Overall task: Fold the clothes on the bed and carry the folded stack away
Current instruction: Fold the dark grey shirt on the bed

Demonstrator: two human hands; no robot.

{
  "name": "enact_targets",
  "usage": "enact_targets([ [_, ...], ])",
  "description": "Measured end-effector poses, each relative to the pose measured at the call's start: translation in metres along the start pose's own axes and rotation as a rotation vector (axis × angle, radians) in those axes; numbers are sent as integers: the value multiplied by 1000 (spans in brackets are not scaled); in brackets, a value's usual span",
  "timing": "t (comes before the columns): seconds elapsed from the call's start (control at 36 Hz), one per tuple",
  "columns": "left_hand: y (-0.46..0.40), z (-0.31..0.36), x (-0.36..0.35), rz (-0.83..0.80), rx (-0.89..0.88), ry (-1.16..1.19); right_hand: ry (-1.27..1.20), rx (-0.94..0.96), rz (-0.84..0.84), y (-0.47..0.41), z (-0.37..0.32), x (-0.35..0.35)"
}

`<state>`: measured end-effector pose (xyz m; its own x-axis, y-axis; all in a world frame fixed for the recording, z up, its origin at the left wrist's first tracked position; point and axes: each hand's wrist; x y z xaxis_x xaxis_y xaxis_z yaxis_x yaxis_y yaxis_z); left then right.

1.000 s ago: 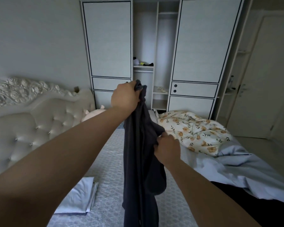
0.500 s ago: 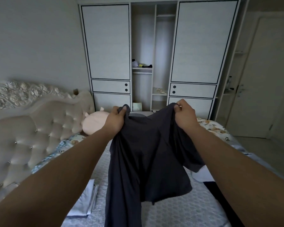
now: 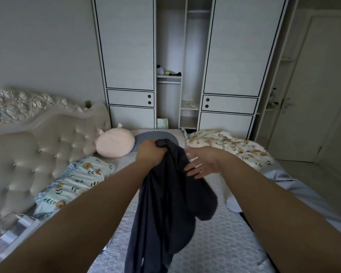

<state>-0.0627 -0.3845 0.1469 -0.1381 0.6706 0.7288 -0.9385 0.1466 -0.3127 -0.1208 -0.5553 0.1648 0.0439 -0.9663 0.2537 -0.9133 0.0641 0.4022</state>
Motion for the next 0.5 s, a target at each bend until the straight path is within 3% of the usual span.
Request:
enact_targets([
  [0.08,8,11,-6,-42,-162,74,-184,-10,-133,-8,-5,-20],
  [0.19,23,8,-12,-180,-373,88,-345,40,132,-19,-12,-36],
  [0.31,35,-8,-12,-218,-613,165,-230,109,251,-26,-10,-30],
  [0.39,40,-10,-12,-210,-577,220,7,248,353,-22,-12,-27],
  [0.5,30,-21,-7,-217,-281,467,79,406,353,-15,-13,-17],
])
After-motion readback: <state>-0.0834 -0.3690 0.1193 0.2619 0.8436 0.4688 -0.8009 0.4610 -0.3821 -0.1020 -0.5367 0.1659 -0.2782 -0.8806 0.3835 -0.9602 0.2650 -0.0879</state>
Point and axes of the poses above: each hand's wrist, its own y-axis away from the middle knuckle, its own x-axis out of the back of the hand, z = x × y, and after that the axes turned 3 degrees about x, right-handed
